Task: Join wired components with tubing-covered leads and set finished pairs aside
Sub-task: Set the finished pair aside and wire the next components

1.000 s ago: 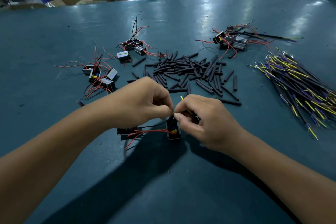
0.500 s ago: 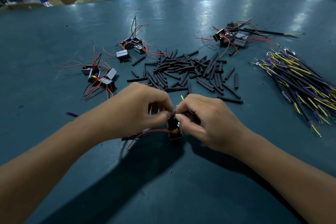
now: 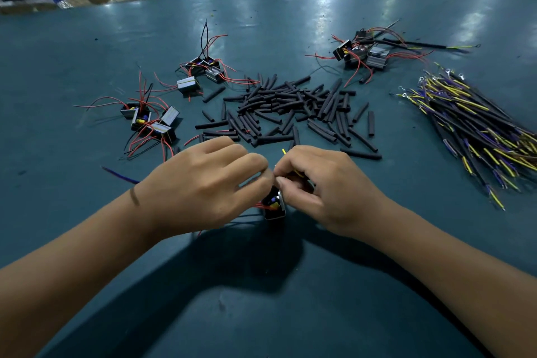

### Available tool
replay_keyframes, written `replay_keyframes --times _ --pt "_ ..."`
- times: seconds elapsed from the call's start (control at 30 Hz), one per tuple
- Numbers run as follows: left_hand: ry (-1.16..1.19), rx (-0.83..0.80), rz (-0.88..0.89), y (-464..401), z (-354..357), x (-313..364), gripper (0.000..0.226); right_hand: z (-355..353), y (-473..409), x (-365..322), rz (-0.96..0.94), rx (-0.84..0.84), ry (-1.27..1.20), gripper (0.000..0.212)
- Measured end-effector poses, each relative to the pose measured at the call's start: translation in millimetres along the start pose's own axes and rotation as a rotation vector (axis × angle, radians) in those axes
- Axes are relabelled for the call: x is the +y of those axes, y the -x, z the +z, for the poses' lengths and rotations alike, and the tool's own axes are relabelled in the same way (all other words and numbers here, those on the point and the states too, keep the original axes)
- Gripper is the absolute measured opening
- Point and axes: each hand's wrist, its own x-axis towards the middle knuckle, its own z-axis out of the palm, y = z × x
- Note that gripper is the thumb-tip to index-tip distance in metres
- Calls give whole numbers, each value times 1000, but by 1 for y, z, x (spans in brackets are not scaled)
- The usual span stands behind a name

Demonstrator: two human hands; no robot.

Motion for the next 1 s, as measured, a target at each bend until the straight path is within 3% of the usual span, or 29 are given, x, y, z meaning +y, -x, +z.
replay_keyframes --times 0.13,0.3,0.47,0.73,0.87,1.0 --pt "-18 1 51 -2 2 -2 28 -1 0 0 21 -6 -17 10" --pt "44 -40 77 -5 -1 -4 27 0 0 0 9 -7 -20 20" --pt "162 -116 24 -11 -7 -7 32 0 1 0 -18 -16 -14 20" --pt "382 -203 -149 -16 -10 -10 35 -1 2 2 -80 -6 87 4" --pt "520 -219 -202 -17 -8 -15 15 -1 3 0 -108 -24 104 4" --pt "803 -238 -476 -9 -4 -27 12 -3 1 0 -114 -13 90 3"
